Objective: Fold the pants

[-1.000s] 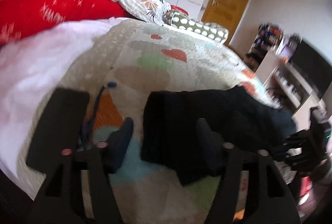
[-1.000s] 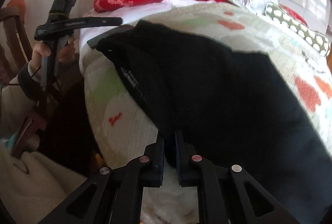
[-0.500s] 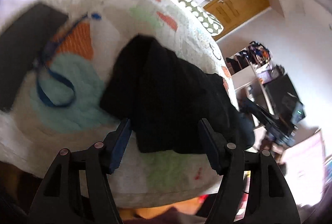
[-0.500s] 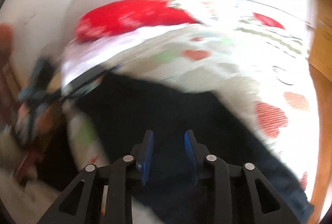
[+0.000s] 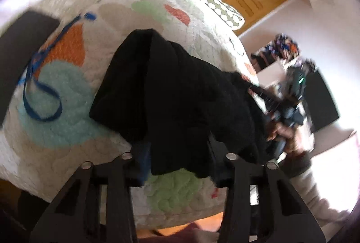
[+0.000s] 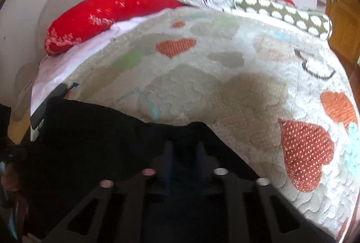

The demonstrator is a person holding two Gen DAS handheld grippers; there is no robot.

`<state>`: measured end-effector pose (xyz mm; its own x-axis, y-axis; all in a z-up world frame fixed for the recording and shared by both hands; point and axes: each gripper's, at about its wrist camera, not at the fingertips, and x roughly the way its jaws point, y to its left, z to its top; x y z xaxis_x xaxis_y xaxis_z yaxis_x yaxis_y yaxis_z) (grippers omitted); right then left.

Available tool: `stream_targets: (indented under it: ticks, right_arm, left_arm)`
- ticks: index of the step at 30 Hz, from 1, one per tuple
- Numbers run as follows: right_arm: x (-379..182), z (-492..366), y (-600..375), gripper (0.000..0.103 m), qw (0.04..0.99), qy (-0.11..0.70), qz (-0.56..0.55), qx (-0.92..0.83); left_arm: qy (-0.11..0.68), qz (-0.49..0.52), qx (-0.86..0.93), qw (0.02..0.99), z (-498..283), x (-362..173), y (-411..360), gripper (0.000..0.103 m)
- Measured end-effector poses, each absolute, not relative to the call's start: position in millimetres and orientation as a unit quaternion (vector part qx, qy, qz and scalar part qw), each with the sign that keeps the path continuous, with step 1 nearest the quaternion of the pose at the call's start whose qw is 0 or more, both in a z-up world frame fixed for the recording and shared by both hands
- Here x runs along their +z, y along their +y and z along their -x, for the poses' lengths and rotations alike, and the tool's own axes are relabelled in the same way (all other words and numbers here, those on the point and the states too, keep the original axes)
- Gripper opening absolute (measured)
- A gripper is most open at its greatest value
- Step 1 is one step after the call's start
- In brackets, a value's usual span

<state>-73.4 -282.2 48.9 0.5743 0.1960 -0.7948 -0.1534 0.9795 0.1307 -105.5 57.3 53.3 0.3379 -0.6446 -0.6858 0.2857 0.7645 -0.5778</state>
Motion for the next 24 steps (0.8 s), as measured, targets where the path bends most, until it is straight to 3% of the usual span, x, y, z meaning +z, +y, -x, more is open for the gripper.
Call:
stream_targets:
  ticks: [1,6,11,12,14,16,21,22,23,24]
  right_arm:
    - [55.5,77.3,-283.0,0.006,0.895,0.434,-0.027,0.095]
    - [94.2,78.1,-296.1,0.002,0.922,0.375,-0.055,0.077]
    - [94.6,73.2,-293.1,0.003,0.912,0.395,-0.063,0.091]
    - [92.8,74.1,-293.5,0.008,0.910,0.399,-0.062,0.095]
    - [84.8,75.9,-294.9,0.044,0.902,0.418,-0.059,0.096]
    - [74.4,74.9,-297.8,0.050,0.892,0.434,-0.075,0.105]
    - [49.8,64.7,-284.3,0.050,0.877,0.463,-0.047,0.117]
    - [44.4,63.4,-277.3,0.042,0.877,0.467,-0.020,0.108]
    - [40.3,61.7,-272.0,0.021,0.877,0.471,0.004,0.094]
    - [38.0,60.3,-270.4,0.012,0.877,0.472,0.011,0.088]
  left_arm:
    - [0.487,0.168,-0.292,0.806,105.2,58.0,55.4,0.028]
    - [0.424,0.080,-0.294,0.853,94.8,91.8,43.8,0.027]
    - [0.428,0.027,-0.275,0.860,84.8,76.5,38.3,0.026]
    - [0.429,0.027,-0.275,0.860,87.8,73.1,41.4,0.026]
    - [0.432,0.034,-0.277,0.858,90.5,69.0,46.8,0.026]
    - [0.434,0.038,-0.275,0.857,96.7,64.2,50.1,0.026]
    - [0.442,0.053,-0.268,0.855,99.7,55.1,53.9,0.026]
    - [0.441,0.053,-0.267,0.855,100.3,56.1,53.5,0.026]
    - [0.438,0.051,-0.267,0.857,99.6,57.5,53.2,0.026]
    - [0.435,0.047,-0.267,0.859,97.6,60.4,52.6,0.026]
